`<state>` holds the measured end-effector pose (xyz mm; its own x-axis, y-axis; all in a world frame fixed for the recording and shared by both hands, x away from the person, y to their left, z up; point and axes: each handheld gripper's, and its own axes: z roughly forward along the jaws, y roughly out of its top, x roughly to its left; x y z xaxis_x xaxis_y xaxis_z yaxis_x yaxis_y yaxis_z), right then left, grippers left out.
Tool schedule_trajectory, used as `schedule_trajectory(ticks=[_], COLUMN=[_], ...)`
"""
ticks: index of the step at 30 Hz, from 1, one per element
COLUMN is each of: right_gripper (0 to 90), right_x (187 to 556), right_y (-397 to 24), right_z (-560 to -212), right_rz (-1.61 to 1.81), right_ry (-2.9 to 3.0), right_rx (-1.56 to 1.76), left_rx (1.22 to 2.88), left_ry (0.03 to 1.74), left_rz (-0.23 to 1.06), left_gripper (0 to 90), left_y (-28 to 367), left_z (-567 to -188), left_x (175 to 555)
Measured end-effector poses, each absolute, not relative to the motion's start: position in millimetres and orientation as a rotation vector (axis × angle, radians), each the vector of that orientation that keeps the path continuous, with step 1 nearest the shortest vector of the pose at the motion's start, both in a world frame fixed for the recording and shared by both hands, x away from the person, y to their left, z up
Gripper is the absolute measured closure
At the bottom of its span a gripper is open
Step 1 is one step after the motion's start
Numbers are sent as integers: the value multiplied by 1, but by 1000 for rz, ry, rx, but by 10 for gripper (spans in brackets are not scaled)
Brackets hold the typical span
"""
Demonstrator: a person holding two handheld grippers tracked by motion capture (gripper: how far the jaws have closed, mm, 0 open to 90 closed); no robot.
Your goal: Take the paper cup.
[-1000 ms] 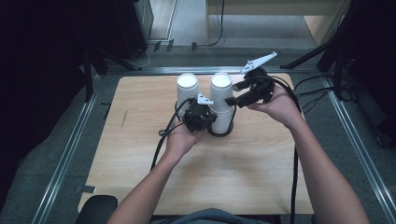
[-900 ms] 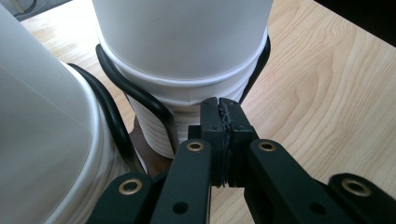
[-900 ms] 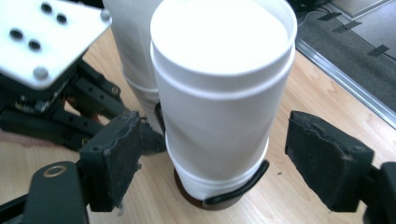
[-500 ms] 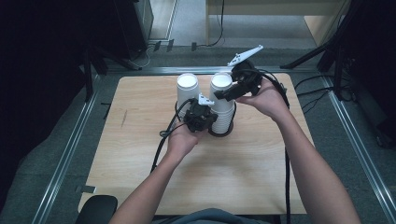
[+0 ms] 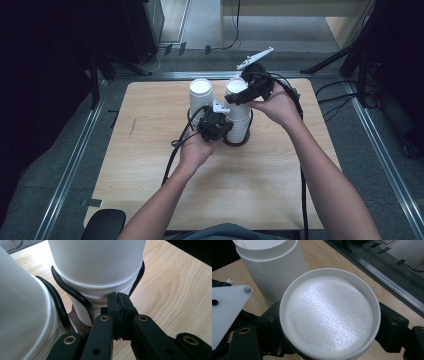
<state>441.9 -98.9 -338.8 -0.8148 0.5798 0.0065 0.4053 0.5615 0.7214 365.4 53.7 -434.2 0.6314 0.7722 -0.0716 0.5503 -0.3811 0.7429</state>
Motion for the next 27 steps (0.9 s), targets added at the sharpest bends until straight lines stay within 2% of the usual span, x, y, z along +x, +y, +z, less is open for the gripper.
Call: schedule_trajectory(ticks=[27], right_gripper=[242], right_x=[442], right_y=[-95], right_z=[-333], right_rz=[1016], right_ry=[2608], right_rx=[718], left_rx=[2093], left_ry=[1036], left_rz=[395], left_gripper=[900], left_y=[55], left_z=[-435], left_x=[365])
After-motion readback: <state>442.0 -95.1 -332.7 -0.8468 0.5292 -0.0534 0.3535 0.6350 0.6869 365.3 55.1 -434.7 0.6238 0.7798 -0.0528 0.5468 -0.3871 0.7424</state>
